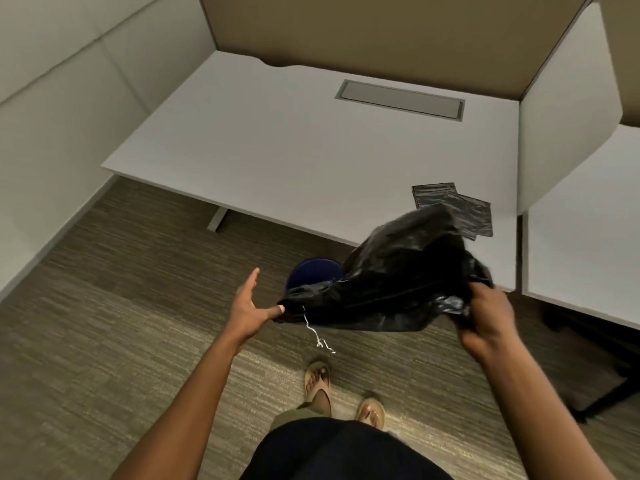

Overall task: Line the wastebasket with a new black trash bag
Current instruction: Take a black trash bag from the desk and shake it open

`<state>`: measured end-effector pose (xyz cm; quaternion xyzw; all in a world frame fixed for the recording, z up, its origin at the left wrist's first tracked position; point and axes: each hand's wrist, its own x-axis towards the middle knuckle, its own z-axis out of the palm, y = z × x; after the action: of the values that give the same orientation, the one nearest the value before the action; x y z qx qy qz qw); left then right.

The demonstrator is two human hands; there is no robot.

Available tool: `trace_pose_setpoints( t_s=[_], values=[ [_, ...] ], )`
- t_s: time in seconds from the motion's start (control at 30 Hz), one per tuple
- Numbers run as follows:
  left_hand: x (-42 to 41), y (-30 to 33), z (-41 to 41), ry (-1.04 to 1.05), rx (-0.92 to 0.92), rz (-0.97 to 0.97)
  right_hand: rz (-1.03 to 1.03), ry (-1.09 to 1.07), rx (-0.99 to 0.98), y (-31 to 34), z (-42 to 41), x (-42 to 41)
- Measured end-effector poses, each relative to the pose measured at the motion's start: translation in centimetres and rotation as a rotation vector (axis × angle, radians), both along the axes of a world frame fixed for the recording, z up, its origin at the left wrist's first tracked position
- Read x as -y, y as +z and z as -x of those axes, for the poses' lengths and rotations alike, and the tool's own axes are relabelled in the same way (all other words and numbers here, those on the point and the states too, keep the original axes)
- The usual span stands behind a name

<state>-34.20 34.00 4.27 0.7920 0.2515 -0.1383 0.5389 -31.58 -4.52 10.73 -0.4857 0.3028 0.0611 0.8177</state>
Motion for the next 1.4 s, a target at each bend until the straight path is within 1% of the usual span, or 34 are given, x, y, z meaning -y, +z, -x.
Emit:
trace_pose_setpoints(
  t_s=[0.03,0.07,0.13,0.17,0.23,0.3,0.37,0.5,0.57,0.63,0.73,0.8,0.87,0.93,1.03,1.1,1.13,1.2,1.27,1.3,1.33,1.37,1.4],
  values=[
    [1.1,1.7,0.2,-0.008,0.092,-0.018,0.091,0.072,0.052,-0.1,0.5,-1.1],
    [2.5,3.5,0.6,-0.012,0.194,0.009,0.175,0.144,0.101,-0.3,1.0,-2.1],
    [5.5,7.0,1.6,-0.076,0.337,0.116,0.325,0.298,0.199,-0.7,1.5,-4.3],
    [7.1,8.4,2.0,-0.132,0.374,0.153,0.389,0.369,0.243,-1.1,1.7,-5.3],
    [9.7,10.0,2.5,-0.238,0.366,0.120,0.466,0.479,0.304,-1.7,1.9,-7.3],
    [11.4,10.1,2.8,-0.267,0.311,0.001,0.466,0.537,0.317,-1.9,2.1,-8.6],
    [11.7,9.6,3.0,-0.215,0.271,-0.071,0.440,0.562,0.309,-1.9,2.1,-8.6],
    [9.7,8.1,3.7,-0.022,0.259,-0.037,0.411,0.673,0.310,-1.4,2.0,-5.3],
    [8.2,7.5,3.9,0.015,0.269,-0.032,0.452,0.726,0.323,-1.1,2.0,-3.1],
    [6.7,6.9,4.0,0.029,0.280,-0.064,0.525,0.697,0.320,-1.1,2.0,-1.5],
    [4.1,5.9,3.9,0.053,0.227,-0.099,0.576,0.569,0.270,-1.3,2.0,-0.6],
    [2.3,5.4,3.8,0.055,0.198,-0.072,0.540,0.506,0.248,-1.3,2.2,-0.7],
    [0.8,5.0,3.6,0.064,0.218,-0.055,0.488,0.511,0.253,-0.8,2.4,-1.2],
    [-0.6,4.8,3.3,0.110,0.253,-0.054,0.477,0.605,0.280,-0.2,2.6,-2.0],
    [-2.0,4.6,2.3,0.193,0.289,-0.085,0.466,0.862,0.317,0.7,2.8,-3.2],
    [-3.1,4.2,1.5,0.231,0.285,-0.200,0.396,1.030,0.297,1.1,2.7,-4.1],
    [-3.6,4.0,1.1,0.246,0.275,-0.263,0.367,1.072,0.294,1.3,2.8,-4.6],
    [-4.4,3.5,0.6,0.269,0.263,-0.321,0.362,1.063,0.302,1.5,3.1,-5.6],
    [-4.7,3.5,0.2,0.296,0.226,-0.326,0.403,0.986,0.296,1.7,3.4,-6.8],
    [-4.7,3.4,0.2,0.328,0.180,-0.300,0.430,0.947,0.297,1.8,3.6,-7.5],
    [-4.7,3.2,0.2,0.367,0.100,-0.224,0.458,0.912,0.297,1.7,3.7,-8.2],
    [-4.6,3.1,0.3,0.428,-0.022,-0.061,0.485,0.869,0.288,1.6,3.8,-9.1],
    [-4.4,3.2,0.5,0.496,-0.160,0.203,0.502,0.812,0.266,1.4,4.0,-10.0]
  ],
)
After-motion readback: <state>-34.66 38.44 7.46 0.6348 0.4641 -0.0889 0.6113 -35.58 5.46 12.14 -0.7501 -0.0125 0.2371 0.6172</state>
